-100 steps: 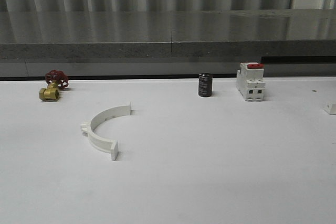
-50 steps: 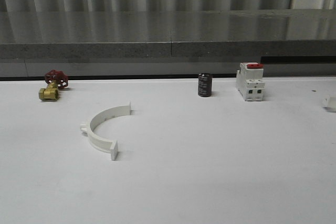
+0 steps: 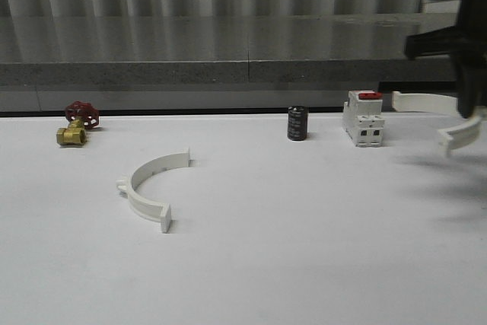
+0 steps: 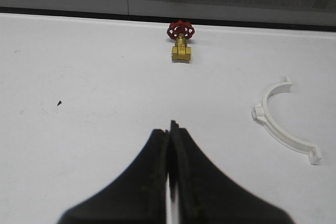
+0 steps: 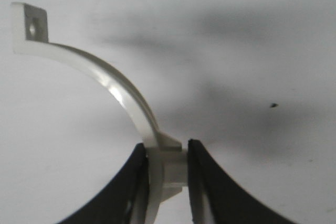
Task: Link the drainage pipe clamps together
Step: 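Carry the held clamp with the right gripper toward the placed clamp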
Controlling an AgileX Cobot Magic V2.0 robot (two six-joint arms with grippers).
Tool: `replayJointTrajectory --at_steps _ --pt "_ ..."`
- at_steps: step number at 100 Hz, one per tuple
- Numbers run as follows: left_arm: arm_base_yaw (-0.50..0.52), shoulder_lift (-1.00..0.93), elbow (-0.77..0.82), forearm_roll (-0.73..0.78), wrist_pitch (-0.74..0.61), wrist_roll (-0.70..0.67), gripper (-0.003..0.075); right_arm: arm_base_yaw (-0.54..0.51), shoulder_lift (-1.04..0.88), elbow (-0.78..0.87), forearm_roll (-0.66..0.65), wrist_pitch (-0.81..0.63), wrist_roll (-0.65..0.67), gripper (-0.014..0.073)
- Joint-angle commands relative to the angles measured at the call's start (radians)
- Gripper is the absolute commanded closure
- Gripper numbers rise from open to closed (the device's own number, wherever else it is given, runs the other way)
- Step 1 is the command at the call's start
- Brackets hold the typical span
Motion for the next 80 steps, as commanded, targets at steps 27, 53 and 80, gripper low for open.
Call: replayJointTrajectory --at_steps 27,53,80 --pt "0.000 0.003 -0.027 0.001 -0.066 0.004 0.0741 0.228 0.004 -0.128 -0.030 -0.055 0.281 0.0498" --pt "0.000 0.003 -0.027 0.001 -0.066 0.004 0.0741 0.362 0.130 -0.210 -0.030 -0.059 0.383 0.0498" --pt "0.000 0.003 -0.027 0.001 -0.066 0.004 0.0741 0.445 0.244 -0.308 -0.031 -0.076 0.425 0.0498"
